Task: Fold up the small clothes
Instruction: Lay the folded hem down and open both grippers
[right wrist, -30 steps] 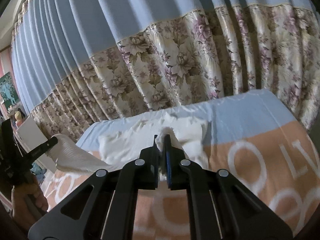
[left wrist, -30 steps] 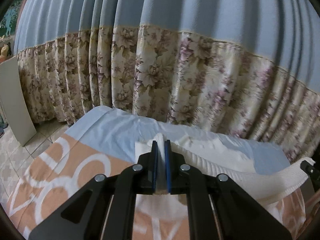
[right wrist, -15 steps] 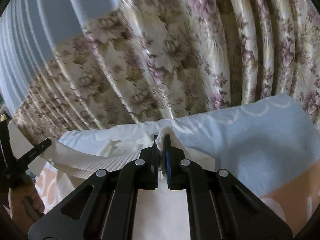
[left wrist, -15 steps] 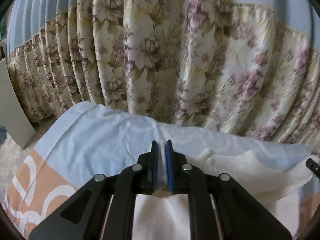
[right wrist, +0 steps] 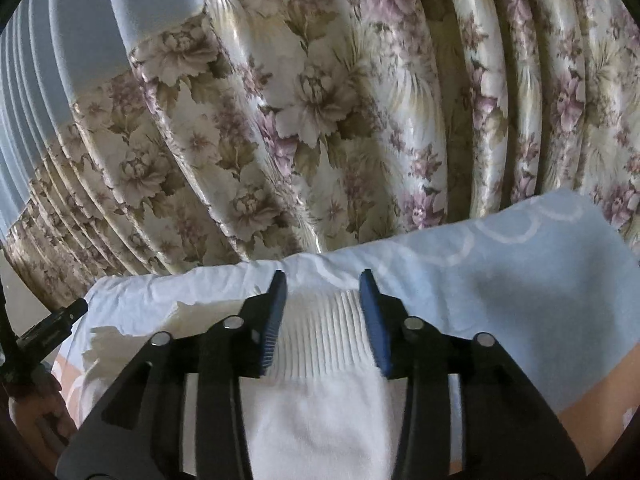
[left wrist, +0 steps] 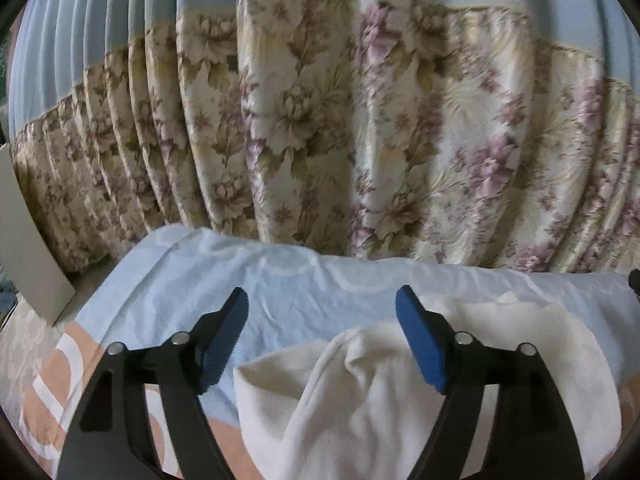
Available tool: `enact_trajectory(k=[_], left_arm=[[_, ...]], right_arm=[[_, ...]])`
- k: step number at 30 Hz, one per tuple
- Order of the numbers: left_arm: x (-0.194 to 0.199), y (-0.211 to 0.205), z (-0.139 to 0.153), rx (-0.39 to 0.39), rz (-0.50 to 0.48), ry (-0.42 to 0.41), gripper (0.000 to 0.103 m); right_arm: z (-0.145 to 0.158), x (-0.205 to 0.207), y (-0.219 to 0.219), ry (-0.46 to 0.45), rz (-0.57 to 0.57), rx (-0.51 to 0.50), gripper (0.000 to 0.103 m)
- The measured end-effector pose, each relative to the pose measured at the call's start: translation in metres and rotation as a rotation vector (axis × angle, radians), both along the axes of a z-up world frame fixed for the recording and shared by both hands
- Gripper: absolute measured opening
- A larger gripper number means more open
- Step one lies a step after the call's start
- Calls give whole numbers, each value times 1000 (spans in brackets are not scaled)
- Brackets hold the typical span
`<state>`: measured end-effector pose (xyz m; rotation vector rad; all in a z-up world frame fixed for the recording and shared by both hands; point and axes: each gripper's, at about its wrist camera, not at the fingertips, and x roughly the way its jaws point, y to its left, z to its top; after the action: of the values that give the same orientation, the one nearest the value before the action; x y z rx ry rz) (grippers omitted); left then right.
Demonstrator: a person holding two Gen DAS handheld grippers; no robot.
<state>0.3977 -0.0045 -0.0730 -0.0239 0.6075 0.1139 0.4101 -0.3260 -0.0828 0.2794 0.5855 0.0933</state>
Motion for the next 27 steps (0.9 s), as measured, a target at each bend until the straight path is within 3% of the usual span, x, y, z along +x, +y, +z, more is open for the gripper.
enact_trajectory(k=[2,4,10,18,27], left_arm=[[-14,-4,7,15,-26,-14,78],[-27,-6,12,20,-49,-17,78],[-82,-5,26,40,-55,-20,78],[-171,9,30,-6,-21,-36,79],[-211,3,24,-32,-45,-22,80]], right_arm=[[8,-10,0,-24,8,-3,52],[16,-22,0,-40,14,-21,64],[31,-75,-2,-49,20,-14,78],[33,-169,5,-60,27,-67,83],[13,-226,6,-26,25,-54,83]])
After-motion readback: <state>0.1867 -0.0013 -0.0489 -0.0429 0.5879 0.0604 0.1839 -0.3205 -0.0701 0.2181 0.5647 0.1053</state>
